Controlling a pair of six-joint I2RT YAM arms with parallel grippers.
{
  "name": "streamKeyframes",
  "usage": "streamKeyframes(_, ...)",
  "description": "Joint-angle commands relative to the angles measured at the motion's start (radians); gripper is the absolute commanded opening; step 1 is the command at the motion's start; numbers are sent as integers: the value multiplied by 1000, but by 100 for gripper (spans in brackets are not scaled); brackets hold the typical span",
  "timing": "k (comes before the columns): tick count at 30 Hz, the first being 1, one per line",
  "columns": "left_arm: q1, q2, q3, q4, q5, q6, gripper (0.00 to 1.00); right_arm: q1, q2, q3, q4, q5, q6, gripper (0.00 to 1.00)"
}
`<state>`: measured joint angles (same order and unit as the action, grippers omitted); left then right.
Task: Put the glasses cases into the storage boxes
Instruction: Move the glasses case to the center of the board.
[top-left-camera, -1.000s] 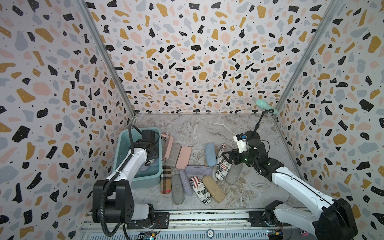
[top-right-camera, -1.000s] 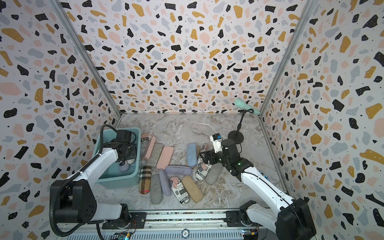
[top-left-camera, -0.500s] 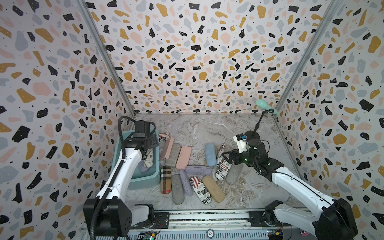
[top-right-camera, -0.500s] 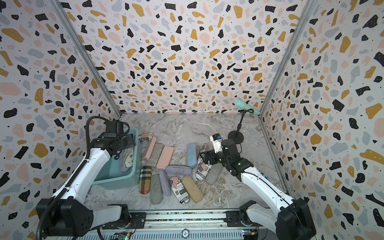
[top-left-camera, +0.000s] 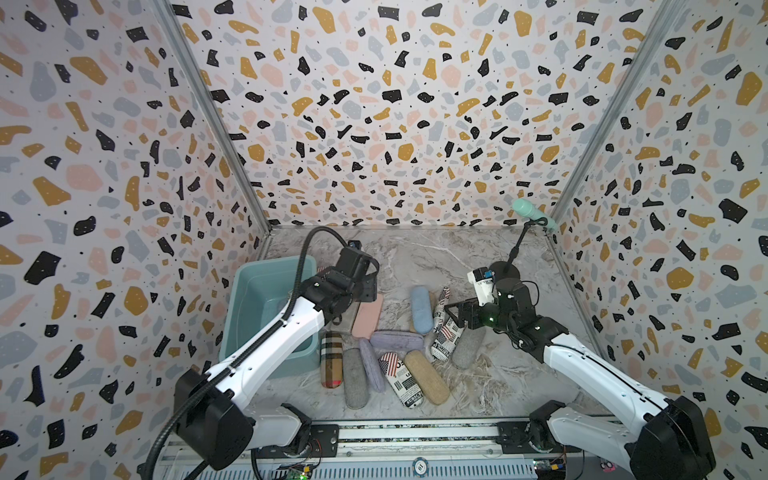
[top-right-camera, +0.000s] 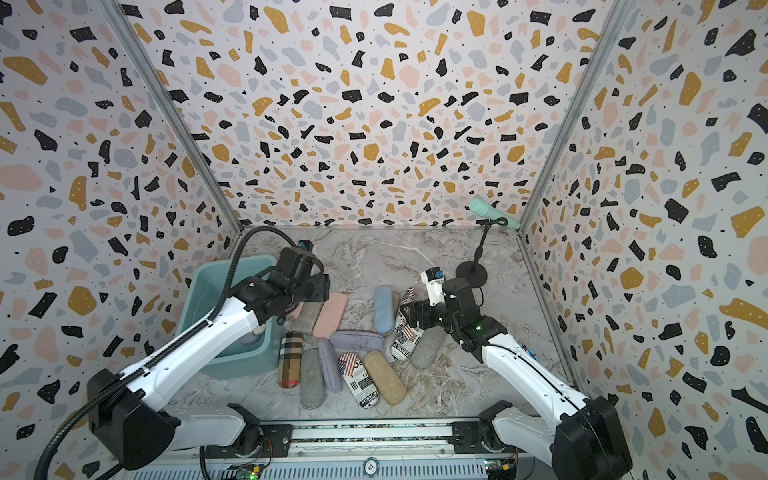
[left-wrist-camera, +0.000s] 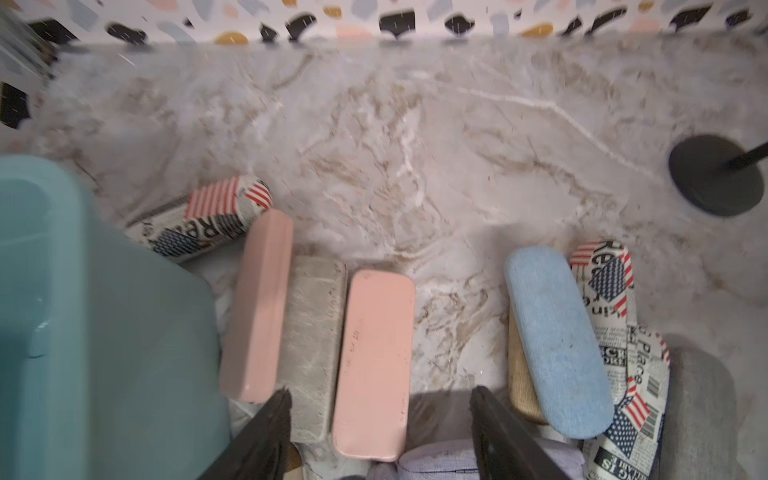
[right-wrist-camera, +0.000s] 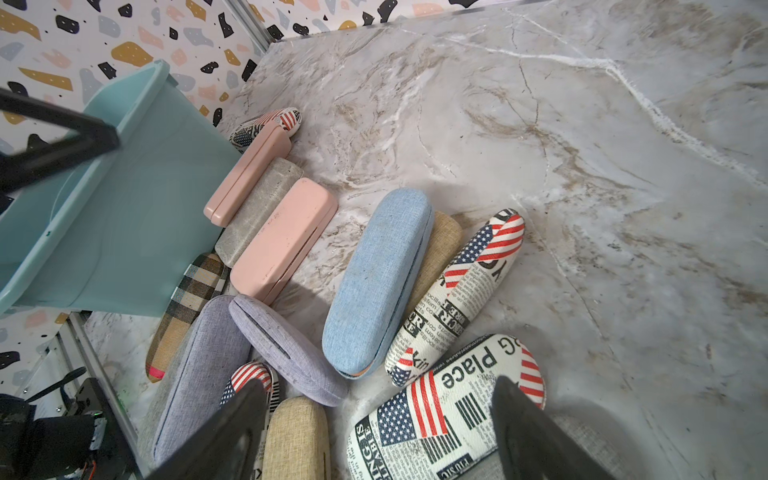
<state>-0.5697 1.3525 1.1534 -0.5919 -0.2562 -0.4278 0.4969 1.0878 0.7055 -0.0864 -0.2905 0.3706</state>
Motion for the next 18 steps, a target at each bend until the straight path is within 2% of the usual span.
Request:
streamKeyframes(1, -41, 77, -79, 54, -31, -63, 72, 11, -21, 11, -5, 25, 7, 92)
streamKeyframes(3, -50, 114, -118, 100, -32, -59, 80, 12, -17, 8, -3, 25, 5, 96)
streamKeyframes(4, -49, 128, -138, 129, -37, -61, 81, 12, -12, 8, -3, 25, 2, 98)
streamKeyframes(12, -49, 278, -145, 144, -87, -65, 82, 14, -6, -12, 15, 26, -2, 98)
streamKeyframes(18, -48, 319, -177, 192, -36, -60, 82, 12, -11, -32, 21, 30, -5, 98)
